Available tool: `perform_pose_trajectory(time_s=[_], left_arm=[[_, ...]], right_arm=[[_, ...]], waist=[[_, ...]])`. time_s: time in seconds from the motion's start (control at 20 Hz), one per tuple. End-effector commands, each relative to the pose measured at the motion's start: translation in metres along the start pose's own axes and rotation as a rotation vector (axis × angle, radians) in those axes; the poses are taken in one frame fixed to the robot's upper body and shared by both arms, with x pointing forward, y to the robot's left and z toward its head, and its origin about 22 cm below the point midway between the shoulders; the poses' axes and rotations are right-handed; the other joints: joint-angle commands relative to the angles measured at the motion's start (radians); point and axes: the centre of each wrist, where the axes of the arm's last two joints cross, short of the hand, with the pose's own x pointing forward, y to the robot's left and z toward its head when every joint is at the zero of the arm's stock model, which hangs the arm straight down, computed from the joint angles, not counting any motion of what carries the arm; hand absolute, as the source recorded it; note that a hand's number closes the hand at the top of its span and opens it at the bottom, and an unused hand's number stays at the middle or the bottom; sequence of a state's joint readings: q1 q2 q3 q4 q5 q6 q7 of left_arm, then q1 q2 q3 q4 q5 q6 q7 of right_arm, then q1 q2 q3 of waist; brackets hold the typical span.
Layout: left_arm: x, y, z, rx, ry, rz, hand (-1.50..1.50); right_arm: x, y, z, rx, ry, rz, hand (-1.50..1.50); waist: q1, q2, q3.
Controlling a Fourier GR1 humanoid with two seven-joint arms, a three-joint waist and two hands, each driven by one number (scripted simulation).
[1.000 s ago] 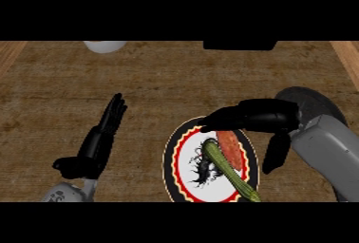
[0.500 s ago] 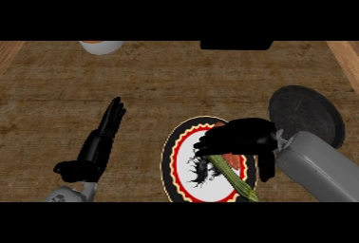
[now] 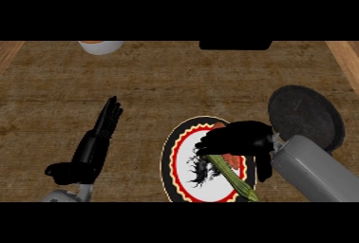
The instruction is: Pick the squash from the plate and place it in the pan
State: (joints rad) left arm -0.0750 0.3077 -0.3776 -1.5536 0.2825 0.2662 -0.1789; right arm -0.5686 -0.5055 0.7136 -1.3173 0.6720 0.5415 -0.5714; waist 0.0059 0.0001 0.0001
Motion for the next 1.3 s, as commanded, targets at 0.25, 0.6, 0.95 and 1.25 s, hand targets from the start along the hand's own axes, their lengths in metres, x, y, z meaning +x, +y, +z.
perform_pose_trajectory(time_s=[0.25, 0.6, 0.95, 1.25], left_arm=[[-0.007, -0.019, -0.009, -0.012, 0.008, 0.005, 0.00], [0.005, -0.005, -0.001, -0.012, 0.011, -0.013, 0.00], [-0.002, -0.009, 0.006, 0.015, 0.006, -0.005, 0.00], [0.010, 0.000, -0.005, 0.009, -0.004, -0.015, 0.00]], right_arm=[[-0.001, 0.015, -0.037, 0.043, -0.050, -0.066, -1.50], [-0.026, 0.022, -0.040, 0.066, 0.014, -0.059, -1.50], [-0.005, 0.041, -0.066, 0.139, -0.064, 0.108, 1.50], [-0.029, 0.048, -0.040, 0.073, -0.070, 0.115, 1.50]], waist=[[-0.001, 0.001, 0.000], [0.003, 0.001, 0.000], [0.002, 0.000, 0.000], [0.001, 0.001, 0.000]])
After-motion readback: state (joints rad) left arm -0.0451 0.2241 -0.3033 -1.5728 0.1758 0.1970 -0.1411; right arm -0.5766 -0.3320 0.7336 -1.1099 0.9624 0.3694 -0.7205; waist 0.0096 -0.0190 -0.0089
